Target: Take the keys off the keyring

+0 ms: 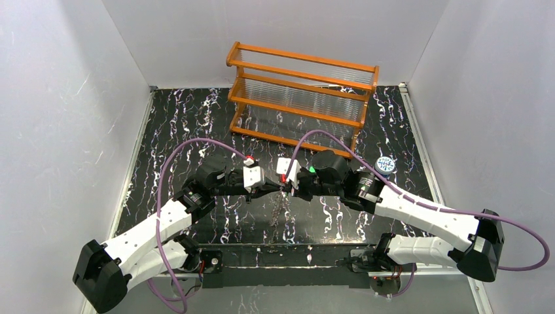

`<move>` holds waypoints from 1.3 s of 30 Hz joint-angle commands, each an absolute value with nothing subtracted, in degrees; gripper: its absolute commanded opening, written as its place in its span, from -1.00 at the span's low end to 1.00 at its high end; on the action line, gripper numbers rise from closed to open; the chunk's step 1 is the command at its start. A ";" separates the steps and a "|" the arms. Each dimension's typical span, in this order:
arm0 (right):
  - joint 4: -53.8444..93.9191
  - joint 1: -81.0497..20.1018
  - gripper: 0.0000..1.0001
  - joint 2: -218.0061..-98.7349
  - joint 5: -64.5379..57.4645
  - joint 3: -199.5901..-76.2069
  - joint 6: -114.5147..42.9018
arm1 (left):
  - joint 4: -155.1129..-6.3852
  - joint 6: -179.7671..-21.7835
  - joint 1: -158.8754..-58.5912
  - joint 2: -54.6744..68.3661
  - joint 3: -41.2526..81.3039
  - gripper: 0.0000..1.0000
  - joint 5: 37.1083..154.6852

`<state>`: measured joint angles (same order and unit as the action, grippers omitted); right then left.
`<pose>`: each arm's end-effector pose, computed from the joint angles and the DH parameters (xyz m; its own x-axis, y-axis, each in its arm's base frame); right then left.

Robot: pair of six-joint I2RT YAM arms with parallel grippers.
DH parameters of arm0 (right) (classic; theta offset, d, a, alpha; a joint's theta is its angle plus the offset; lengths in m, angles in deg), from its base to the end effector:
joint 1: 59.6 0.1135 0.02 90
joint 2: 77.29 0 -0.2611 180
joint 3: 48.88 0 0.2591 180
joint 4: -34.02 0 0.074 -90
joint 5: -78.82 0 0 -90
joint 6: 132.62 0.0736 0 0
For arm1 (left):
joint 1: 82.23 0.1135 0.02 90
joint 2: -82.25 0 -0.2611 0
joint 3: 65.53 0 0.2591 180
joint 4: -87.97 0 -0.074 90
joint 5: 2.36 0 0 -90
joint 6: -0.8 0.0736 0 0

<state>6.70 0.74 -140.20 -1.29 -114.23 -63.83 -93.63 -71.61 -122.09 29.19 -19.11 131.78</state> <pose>0.1339 0.2608 0.2953 0.1435 -0.4682 -0.8719 -0.9453 0.1960 -0.2608 0.1566 -0.1975 0.2811 0.2356 0.0858 -0.9680 0.9664 0.0843 0.2427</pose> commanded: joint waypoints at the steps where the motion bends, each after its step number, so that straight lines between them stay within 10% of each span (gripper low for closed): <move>1: 5.76 0.52 -0.97 -138.27 -3.65 -116.47 -63.48 | -91.82 -69.56 -122.05 29.82 -19.54 -1.00 131.31; 39: -1.08 -0.28 -0.97 -143.20 0.52 -116.63 -60.36 | -93.86 -67.85 -122.75 33.59 -21.78 -1.00 134.82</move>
<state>-1.83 -0.03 -143.09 -2.29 -114.69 -60.80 -95.73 -73.36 -122.29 31.42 -21.40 134.79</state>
